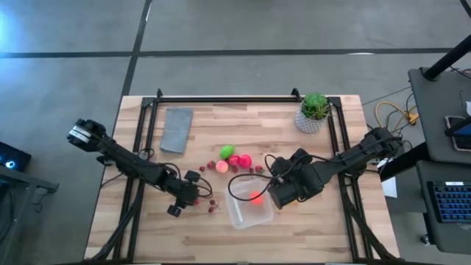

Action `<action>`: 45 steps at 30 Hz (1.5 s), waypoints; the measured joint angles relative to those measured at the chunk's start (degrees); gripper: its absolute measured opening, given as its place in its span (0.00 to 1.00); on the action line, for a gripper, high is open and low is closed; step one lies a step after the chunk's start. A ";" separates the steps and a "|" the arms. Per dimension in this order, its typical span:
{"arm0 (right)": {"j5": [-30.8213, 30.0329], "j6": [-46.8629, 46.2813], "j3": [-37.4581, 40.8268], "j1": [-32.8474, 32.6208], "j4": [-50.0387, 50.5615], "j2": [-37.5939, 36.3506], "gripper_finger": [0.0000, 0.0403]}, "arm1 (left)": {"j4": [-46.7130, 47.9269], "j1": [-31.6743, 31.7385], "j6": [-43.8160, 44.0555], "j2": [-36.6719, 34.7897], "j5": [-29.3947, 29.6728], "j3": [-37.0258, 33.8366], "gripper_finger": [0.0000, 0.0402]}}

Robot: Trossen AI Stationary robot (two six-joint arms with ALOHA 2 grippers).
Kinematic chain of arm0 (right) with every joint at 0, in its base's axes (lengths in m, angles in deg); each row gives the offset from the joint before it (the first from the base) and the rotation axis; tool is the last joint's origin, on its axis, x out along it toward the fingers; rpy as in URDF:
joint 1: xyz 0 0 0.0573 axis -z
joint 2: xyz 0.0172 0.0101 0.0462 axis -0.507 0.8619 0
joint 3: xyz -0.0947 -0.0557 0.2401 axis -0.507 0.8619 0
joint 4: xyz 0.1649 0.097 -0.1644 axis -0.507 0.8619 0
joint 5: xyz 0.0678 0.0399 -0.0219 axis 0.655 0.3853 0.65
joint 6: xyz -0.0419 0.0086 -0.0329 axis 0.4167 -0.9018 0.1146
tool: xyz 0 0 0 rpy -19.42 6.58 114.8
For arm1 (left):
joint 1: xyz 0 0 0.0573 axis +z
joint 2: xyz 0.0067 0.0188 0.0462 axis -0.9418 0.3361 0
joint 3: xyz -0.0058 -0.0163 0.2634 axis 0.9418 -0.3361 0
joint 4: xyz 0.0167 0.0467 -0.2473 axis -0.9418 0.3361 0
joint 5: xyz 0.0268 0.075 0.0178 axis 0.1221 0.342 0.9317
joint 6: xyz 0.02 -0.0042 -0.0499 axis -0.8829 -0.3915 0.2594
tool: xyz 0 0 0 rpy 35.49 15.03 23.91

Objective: Pick and placing Produce into tupperware
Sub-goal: Put the red strawberry into the transparent bin

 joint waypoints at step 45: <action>0.14 -3.64 0.02 -1.25 -0.22 -0.02 0.82 | -2.07 -0.01 2.68 1.22 4.13 -0.11 0.37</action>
